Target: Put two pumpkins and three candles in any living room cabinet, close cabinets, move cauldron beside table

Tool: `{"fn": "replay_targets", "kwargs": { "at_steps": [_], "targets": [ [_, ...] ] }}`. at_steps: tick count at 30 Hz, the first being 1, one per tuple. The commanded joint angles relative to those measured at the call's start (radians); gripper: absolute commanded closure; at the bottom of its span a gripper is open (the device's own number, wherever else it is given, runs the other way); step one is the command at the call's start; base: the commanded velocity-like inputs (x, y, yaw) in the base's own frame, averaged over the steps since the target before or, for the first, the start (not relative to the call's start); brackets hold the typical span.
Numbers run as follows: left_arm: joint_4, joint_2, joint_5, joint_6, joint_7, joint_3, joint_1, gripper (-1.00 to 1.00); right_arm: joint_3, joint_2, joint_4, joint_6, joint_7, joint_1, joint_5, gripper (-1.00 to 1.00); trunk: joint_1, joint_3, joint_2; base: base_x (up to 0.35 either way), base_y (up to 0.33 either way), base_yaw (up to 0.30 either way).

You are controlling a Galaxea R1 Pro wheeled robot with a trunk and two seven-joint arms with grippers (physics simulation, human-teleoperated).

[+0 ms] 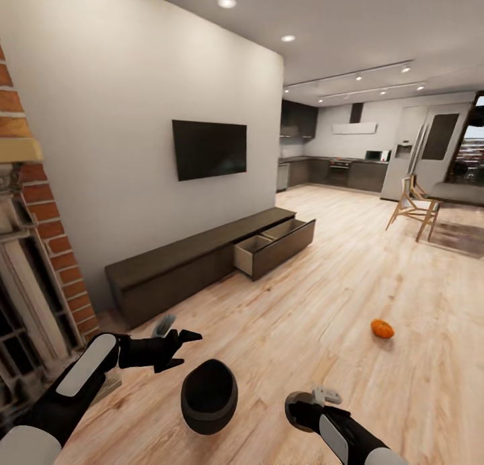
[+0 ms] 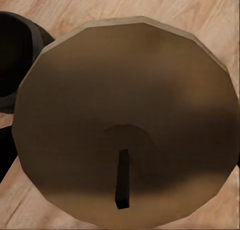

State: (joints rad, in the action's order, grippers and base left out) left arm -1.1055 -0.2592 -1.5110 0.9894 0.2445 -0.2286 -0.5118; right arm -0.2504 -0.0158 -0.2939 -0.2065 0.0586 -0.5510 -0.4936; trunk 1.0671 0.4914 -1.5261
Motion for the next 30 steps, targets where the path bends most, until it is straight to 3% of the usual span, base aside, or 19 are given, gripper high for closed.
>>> {"fn": "replay_targets", "kwargs": {
  "at_steps": [1,17,30],
  "targets": [
    [-0.002,-0.001,-0.01,0.0,0.01,-0.002,-0.001,-1.0,-0.009,0.0,-0.003,-0.002,0.007,-0.001,-0.007,1.0,0.0,0.001,-0.001,0.0,-0.259,-0.144],
    [-0.004,-0.003,-0.009,0.0,0.013,-0.002,-0.001,-1.0,-0.008,0.001,-0.002,0.02,0.006,-0.001,-0.01,1.0,0.0,0.002,-0.001,0.121,-0.257,-0.024],
    [-0.004,-0.002,-0.009,0.0,0.014,-0.001,-0.001,-1.0,-0.007,0.002,-0.002,0.013,-0.026,-0.001,-0.01,1.0,0.0,0.005,-0.001,0.091,-0.068,-0.261]
  ]
}}
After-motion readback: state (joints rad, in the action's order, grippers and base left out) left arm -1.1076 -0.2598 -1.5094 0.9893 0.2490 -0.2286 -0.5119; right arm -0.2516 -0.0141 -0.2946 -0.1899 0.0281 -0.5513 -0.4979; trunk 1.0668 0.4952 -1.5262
